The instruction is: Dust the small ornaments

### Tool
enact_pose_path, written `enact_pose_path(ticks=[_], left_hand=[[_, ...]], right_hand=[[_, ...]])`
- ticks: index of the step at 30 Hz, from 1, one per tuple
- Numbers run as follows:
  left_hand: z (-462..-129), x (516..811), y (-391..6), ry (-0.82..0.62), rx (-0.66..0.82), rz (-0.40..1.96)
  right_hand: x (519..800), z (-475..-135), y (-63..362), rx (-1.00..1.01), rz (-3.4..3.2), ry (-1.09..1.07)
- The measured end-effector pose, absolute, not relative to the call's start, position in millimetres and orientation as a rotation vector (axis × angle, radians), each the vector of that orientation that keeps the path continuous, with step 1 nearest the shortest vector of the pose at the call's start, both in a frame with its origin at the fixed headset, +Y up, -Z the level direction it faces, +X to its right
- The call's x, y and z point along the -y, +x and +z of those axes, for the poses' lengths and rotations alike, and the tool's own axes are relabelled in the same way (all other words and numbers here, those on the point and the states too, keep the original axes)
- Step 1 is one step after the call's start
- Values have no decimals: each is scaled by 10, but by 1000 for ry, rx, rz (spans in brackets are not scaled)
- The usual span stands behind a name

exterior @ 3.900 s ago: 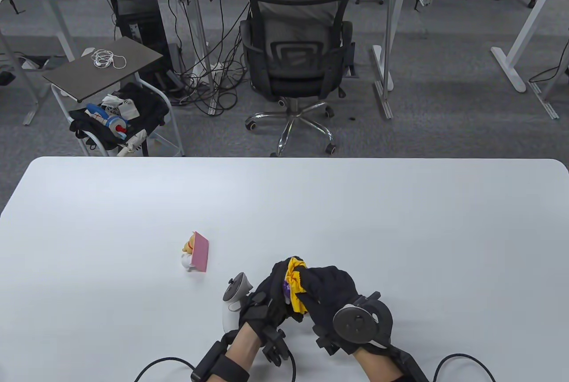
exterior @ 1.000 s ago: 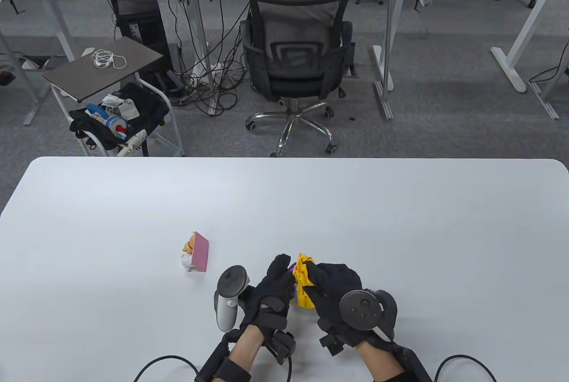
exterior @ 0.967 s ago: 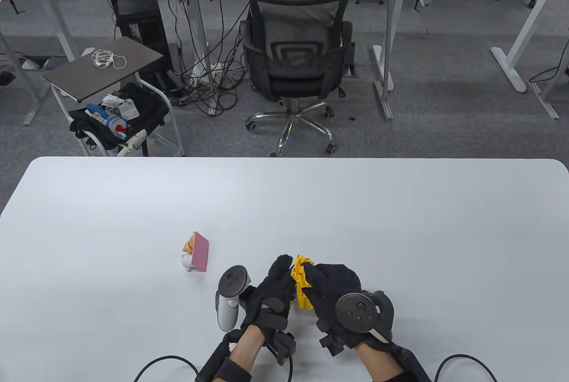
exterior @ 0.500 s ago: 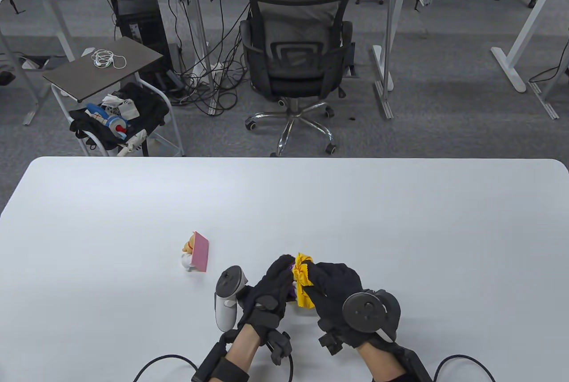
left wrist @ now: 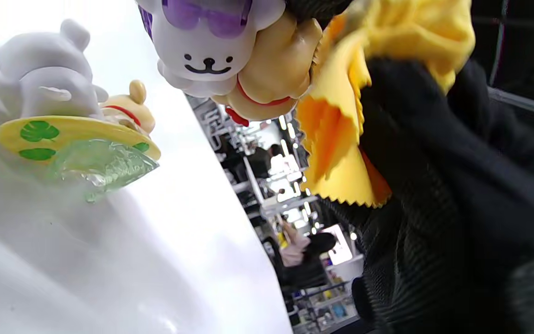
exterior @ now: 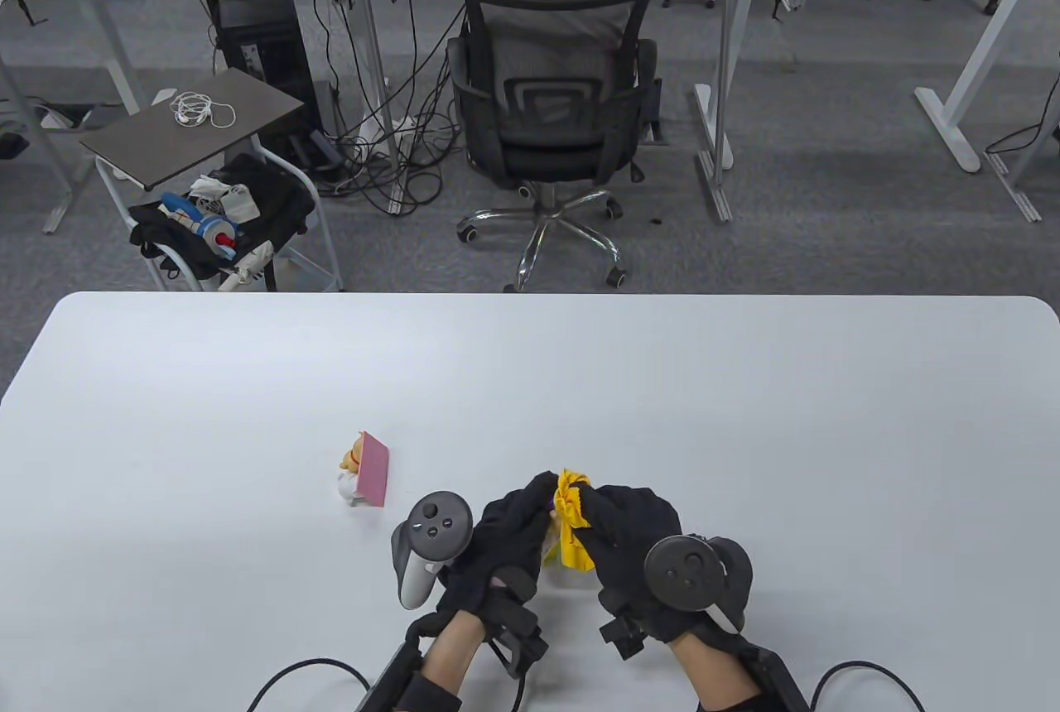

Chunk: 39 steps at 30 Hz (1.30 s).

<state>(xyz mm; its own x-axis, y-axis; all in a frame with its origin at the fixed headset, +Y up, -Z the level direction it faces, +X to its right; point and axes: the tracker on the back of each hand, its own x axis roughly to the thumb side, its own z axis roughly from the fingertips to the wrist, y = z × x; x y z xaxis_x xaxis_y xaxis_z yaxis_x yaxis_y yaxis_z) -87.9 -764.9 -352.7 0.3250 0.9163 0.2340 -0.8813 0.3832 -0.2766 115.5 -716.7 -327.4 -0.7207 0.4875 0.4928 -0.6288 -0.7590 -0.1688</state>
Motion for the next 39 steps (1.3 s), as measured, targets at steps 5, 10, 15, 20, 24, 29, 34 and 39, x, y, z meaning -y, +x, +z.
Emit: enact_pose_path(ticks=[5,10,15,20,24,29,34,39], left_hand=[[-3504,7597,-909,-34,421,1204],[-3518,7588,-948,-39,395,1210],[-3530,7658,-918,-103,419,1269],[-3534,7726,-945,-176,356,1404],[-3571,7923,-964,-390,265,1815],[-3545,8095,-943,-512,171,2101],[-3521,8088,-1014,-487,121,2118],[-3533,8096,-1005,-490,129,2140]], right_hand=[[7225,-3405,1335,347,2386,407],[7205,-3423,1414,363,2314,405],[7176,-3350,1256,316,2352,512],[7211,-3458,1450,277,2261,387],[7158,-3415,1499,397,2241,379],[7122,-3220,1131,441,2318,710],[7238,-3334,1241,443,2395,601],[7119,-3255,1220,497,2206,655]])
